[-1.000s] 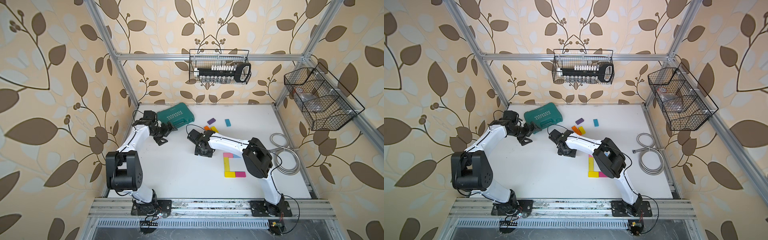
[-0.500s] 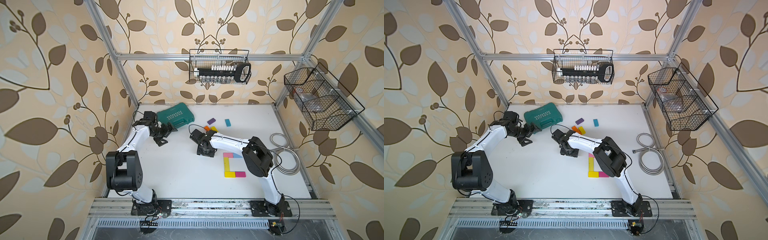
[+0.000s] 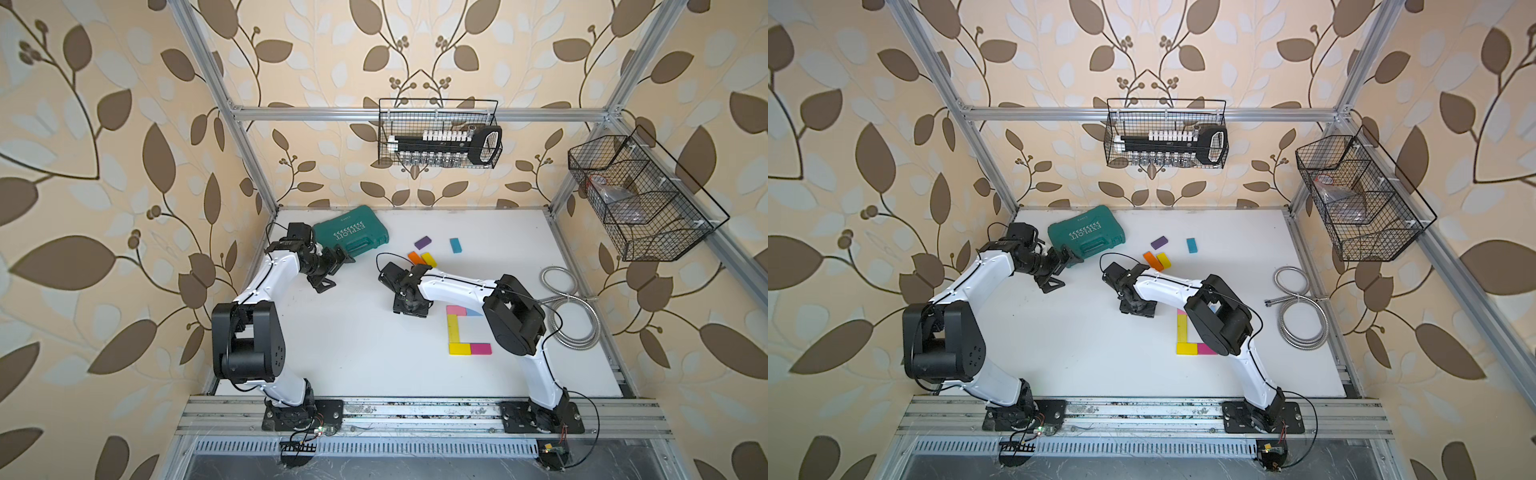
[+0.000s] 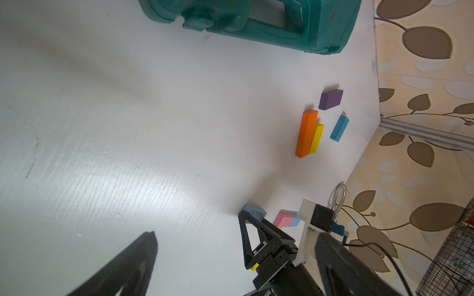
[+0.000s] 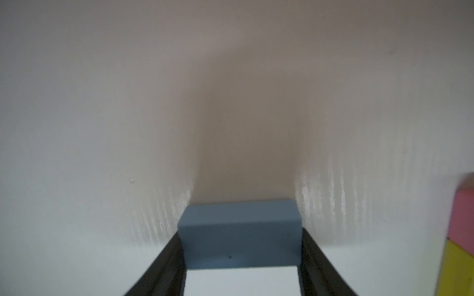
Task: Assemble the letter c with building blocks
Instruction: Place the building block at the center of the board.
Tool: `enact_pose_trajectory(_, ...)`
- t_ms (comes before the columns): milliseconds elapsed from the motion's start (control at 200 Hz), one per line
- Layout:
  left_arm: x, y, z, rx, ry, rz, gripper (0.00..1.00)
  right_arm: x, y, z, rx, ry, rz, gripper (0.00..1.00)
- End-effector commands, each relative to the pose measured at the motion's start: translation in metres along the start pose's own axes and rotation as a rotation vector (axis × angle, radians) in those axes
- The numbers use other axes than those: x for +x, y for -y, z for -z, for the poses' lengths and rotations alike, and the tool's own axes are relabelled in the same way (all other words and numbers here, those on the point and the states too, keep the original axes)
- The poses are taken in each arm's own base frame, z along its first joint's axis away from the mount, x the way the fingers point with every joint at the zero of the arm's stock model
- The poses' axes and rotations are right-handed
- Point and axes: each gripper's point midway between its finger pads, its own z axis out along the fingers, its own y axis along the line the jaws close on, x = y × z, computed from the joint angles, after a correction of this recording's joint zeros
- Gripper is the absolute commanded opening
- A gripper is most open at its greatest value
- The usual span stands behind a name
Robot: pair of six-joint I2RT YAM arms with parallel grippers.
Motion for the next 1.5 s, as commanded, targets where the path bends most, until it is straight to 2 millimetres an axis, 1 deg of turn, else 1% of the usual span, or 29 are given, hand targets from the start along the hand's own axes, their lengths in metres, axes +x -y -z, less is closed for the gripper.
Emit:
enact_pose_trajectory(0,-0.001,0.005,0.01,0.018,0.026,-0.013,0.99,0.009,0.008,-0.01,0.039,-0.02,0.005,0.48)
enact_pose_trajectory(195,0.0,0.004,0.009,0.019,0.021,-0.011,0.99,0.012,0.02,-0.01,0.059,-0.019,0.02,0.5)
enact_pose_trajectory(390,-0.001,0.004,0.008,0.021,0.021,-0.009,0.99,0.011,0.035,-0.011,0.067,-0.022,0.016,0.51)
enact_pose_trajectory(640,-0.001,0.004,0.007,0.022,0.02,-0.005,0.99,0.012,0.036,-0.012,0.059,-0.029,0.049,0.55)
enact_pose_trajectory(815,0.0,0.003,0.007,0.021,0.019,0.0,0.99,0.013,0.036,-0.013,0.056,-0.035,0.051,0.64)
enact_pose_trajectory(970,0.0,0.006,0.009,0.027,0.021,-0.005,0.99,0.011,0.031,-0.004,0.03,-0.028,0.052,0.74)
enact_pose_trajectory(1060,0.0,0.007,0.01,0.029,0.019,-0.004,0.99,0.008,0.027,0.005,0.001,-0.016,0.054,0.8)
enact_pose_trajectory(1140,0.002,0.009,0.012,0.037,0.018,-0.01,0.99,0.002,0.021,0.019,-0.042,-0.001,0.052,0.83)
enact_pose_trajectory(1215,0.004,0.013,0.015,0.049,0.012,-0.02,0.99,-0.007,0.015,0.043,-0.1,0.035,0.055,0.85)
enact_pose_trajectory(1300,0.006,0.023,0.017,0.075,0.0,-0.057,0.99,-0.029,0.016,0.075,-0.169,0.087,0.031,0.86)
enact_pose_trajectory(1310,0.006,0.025,0.017,0.077,-0.002,-0.065,0.99,-0.034,0.019,0.079,-0.177,0.095,0.02,0.86)
enact_pose_trajectory(1360,0.011,0.032,0.016,0.07,-0.016,-0.103,0.99,-0.048,0.024,0.096,-0.22,0.114,-0.004,0.86)
enact_pose_trajectory(1415,0.017,0.041,0.011,0.043,-0.031,-0.162,0.99,-0.066,0.037,0.113,-0.253,0.136,-0.039,0.86)
enact_pose_trajectory(1435,0.02,0.043,0.009,0.026,-0.035,-0.184,0.99,-0.067,0.039,0.119,-0.267,0.138,-0.04,0.86)
enact_pose_trajectory(1450,0.022,0.046,0.008,0.016,-0.036,-0.202,0.99,-0.076,0.047,0.122,-0.271,0.146,-0.061,0.86)
enact_pose_trajectory(1500,0.029,0.053,0.0,-0.023,-0.045,-0.253,0.99,-0.088,0.062,0.131,-0.283,0.165,-0.08,0.86)
